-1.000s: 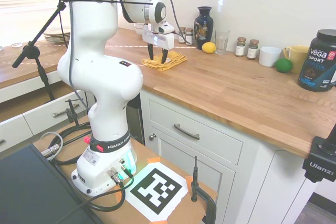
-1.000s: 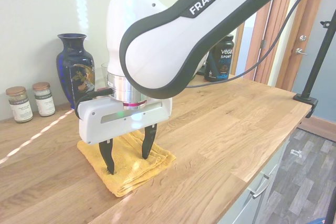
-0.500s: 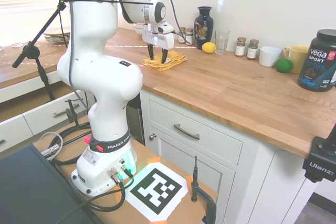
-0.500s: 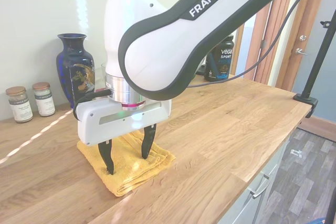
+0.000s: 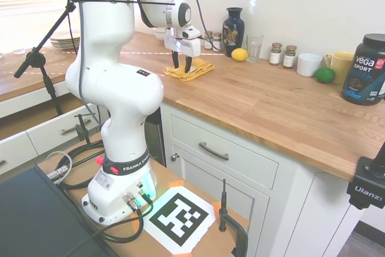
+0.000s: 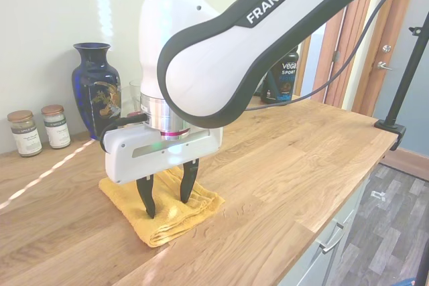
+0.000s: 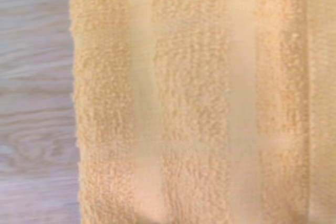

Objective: Wipe the counter

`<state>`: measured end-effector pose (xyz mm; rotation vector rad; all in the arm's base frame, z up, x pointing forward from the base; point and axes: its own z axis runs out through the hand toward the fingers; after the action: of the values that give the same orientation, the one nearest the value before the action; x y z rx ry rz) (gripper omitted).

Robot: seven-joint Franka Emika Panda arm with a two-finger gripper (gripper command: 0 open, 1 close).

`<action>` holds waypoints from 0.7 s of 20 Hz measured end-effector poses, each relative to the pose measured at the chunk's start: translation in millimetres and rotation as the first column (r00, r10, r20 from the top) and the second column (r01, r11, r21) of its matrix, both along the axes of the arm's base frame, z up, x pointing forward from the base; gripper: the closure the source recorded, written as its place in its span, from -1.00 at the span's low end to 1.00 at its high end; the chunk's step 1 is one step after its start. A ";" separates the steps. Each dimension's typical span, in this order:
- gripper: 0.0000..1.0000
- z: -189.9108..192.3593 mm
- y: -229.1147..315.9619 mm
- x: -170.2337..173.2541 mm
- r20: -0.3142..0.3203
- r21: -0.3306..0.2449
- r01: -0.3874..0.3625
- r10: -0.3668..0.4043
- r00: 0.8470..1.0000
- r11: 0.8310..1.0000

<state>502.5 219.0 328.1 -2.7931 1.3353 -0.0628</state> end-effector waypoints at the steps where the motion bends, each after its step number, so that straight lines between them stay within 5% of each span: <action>1: 1.00 0.0 -0.9 0.4 0.000 0.000 -0.001 0.001 1.000 1.000; 14: 1.00 -1.4 -7.3 -1.5 0.020 0.004 -0.012 0.012 1.000 1.000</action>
<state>501.0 211.6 326.7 -2.7895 1.3123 -0.0878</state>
